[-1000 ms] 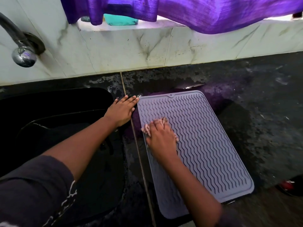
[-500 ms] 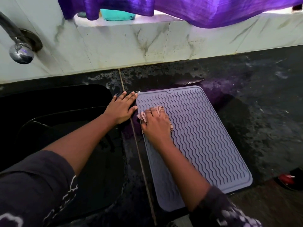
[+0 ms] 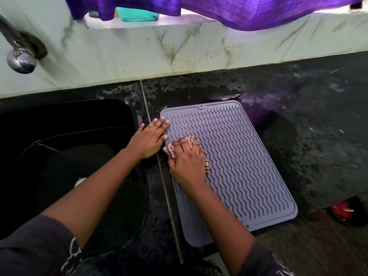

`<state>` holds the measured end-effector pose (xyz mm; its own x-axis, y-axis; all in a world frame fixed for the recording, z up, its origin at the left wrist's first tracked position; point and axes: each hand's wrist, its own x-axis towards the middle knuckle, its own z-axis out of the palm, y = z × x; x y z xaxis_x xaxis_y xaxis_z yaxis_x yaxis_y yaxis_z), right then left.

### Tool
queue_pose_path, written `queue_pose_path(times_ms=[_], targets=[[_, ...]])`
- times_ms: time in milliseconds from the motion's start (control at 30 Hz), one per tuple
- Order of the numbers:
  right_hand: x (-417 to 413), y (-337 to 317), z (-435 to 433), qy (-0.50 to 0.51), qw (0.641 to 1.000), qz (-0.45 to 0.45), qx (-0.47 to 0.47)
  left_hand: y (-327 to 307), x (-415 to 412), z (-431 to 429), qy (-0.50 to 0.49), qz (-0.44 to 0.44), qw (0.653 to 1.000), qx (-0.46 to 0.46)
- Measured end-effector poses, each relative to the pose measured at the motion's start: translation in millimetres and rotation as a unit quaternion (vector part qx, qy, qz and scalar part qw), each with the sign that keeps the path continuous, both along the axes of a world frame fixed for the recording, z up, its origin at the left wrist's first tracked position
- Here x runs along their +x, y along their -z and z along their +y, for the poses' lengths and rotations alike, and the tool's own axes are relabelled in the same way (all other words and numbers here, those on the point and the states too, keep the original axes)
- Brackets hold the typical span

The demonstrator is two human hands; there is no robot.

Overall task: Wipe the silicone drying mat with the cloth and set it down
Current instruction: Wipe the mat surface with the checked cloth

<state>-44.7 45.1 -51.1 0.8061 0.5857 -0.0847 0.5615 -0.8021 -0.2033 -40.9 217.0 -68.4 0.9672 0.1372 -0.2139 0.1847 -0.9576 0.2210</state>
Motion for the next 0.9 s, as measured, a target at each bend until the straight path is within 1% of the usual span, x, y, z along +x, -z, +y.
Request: queue_pose_path(times_ms=[100, 233, 300, 400, 433, 500, 600, 800, 900], targets=[[-15.0, -3.6, -19.9, -0.025, 1.000, 0.006, -0.004, -0.7, 5.4, -1.1, -0.035, 0.013, 0.999, -0.017], [-66.9, -12.7, -63.5, -0.049, 0.997, 0.035, -0.043, -0.8, 5.7, -3.4, -0.034, 0.022, 0.999, -0.018], [-77.4, -16.2, -79.7, -0.061, 0.997, 0.024, -0.046, -2.5, 5.8, -4.2, -0.039, 0.024, 0.999, -0.022], [-61.1, -27.1, -74.9, -0.047, 0.995, 0.079, 0.051, -6.4, 5.9, -6.7, -0.030, 0.042, 0.999, -0.012], [-53.0, -25.6, -66.9, -0.040, 0.995, 0.066, 0.071, -5.2, 3.2, -9.9, -0.026, 0.043, 0.999, -0.006], [-39.1, -19.8, -46.1, -0.044, 0.997, 0.037, 0.053, 1.6, -3.9, -18.7, -0.027, 0.022, 0.999, 0.006], [-35.0, -4.9, -36.6, -0.054, 0.998, 0.038, -0.006, 8.5, -8.5, -27.1, -0.053, -0.013, 0.998, 0.006], [-81.6, -14.1, -81.8, -0.085, 0.992, 0.065, -0.060, 7.8, -7.8, -30.9, -0.072, -0.020, 0.997, 0.012], [-95.4, -20.9, -104.2, -0.110, 0.990, 0.050, -0.069, 7.1, -8.1, -32.9, -0.077, -0.015, 0.997, 0.011]])
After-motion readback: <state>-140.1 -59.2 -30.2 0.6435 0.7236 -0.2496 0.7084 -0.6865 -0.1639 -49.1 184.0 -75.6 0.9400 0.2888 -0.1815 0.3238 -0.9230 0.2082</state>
